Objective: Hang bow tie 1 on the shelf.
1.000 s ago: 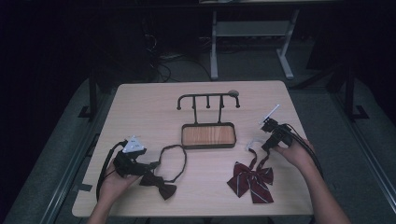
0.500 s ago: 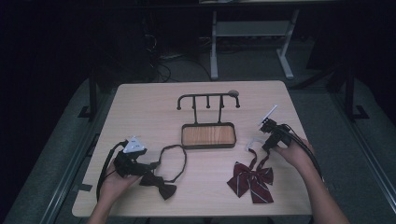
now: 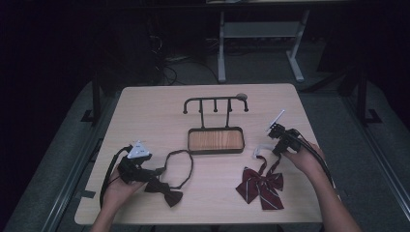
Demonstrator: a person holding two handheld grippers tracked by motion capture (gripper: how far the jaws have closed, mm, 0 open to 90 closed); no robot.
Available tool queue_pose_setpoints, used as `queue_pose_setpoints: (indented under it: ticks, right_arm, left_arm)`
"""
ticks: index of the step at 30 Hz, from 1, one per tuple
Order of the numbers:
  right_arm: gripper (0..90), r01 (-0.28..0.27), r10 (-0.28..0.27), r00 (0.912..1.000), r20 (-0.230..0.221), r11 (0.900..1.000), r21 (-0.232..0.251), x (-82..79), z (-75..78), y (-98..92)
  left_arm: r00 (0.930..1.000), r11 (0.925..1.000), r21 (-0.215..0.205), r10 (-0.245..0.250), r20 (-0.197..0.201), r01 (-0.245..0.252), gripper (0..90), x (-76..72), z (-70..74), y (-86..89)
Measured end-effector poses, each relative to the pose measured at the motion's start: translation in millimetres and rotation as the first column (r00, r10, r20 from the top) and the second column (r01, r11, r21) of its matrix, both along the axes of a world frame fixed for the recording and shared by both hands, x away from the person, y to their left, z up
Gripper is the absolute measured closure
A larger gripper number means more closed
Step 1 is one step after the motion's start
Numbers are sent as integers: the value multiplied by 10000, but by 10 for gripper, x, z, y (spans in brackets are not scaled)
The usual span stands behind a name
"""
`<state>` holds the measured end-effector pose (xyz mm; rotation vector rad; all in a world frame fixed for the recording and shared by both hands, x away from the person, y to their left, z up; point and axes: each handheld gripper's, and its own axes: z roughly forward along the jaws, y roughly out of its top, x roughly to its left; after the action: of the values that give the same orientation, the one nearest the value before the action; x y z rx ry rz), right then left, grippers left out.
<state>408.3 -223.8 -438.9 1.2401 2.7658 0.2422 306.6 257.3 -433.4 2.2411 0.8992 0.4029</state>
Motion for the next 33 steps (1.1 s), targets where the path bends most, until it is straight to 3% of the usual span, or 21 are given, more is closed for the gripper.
queue_pose_setpoints:
  ticks: [6, 16, 25, 33]
  right_arm:
    - [834, -41, 41, 10000, 21, 10000, 68, -13, 24, -20]
    - [837, -511, 499, 9986, 143, 9937, 998, -98, 208, -21]
    - [834, -1274, 1248, 9919, 253, 9737, 1889, -154, 452, 24]
    - [834, -1781, 1737, 9840, 395, 9631, 2016, -214, 639, 59]
  left_arm:
    - [10000, 10000, 12, 3, -11, -3, 266, 1, -2, -2]
    - [10000, 10000, -16, 34, 43, -33, 265, 0, -4, -7]
    - [10000, 10000, -24, 37, 60, -37, 265, -3, 0, -3]
    - [10000, 10000, -8, 32, 89, -31, 265, -5, 1, -7]
